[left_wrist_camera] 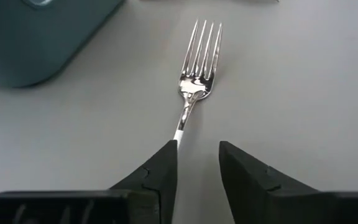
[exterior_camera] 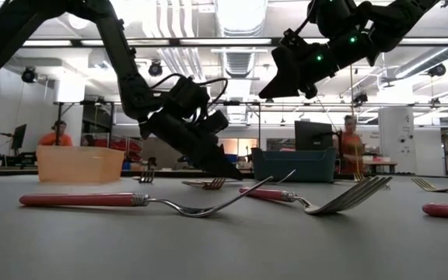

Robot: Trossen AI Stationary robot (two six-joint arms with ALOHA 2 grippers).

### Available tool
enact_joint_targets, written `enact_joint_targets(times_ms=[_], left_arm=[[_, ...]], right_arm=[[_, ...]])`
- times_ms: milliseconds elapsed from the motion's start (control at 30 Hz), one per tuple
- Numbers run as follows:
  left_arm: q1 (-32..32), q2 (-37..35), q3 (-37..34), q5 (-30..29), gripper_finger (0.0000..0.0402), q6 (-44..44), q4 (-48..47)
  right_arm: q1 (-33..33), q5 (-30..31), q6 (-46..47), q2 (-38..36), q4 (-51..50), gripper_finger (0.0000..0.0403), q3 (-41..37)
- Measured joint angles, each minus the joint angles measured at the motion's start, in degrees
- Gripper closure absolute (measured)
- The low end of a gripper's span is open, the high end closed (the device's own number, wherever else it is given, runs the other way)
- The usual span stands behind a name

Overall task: Sort silverware by color (type)
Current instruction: Put the orange fork into the blue bin

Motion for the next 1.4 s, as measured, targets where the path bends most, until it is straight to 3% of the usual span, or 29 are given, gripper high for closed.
enact_joint_targets(times_ms=[367, 567, 833, 1200, 1400], left_arm=[[-0.08, -0.16, 0.04, -1.07, 0.0376, -3.4, -0.81], [-0.15, -0.52, -0.02, 2.57, 0.04, -4.33, -1.16], [-0.15, -0.61, -0.02, 3.6, 0.0363, -4.4, -0.9], [-0.09, -0.44, 0.0, 2.07, 0.0272, 0.51, -1.0], [-0.17, 0.04, 0.0, -0.68, 0.0261, 2.6, -1.13]], right_arm=[[0.0, -0.02, 0.84, 0.0, -0.02, 0.0394, 0.0], [0.0, -0.02, 1.03, 0.0, -0.02, 0.0394, 0.0], [0.0, -0.02, 1.05, 0.0, -0.02, 0.0394, 0.0], [0.0, -0.02, 1.05, -0.02, -0.04, 0.0394, 0.0], [0.0, -0.03, 1.05, -0.02, -0.04, 0.0394, 0.0]])
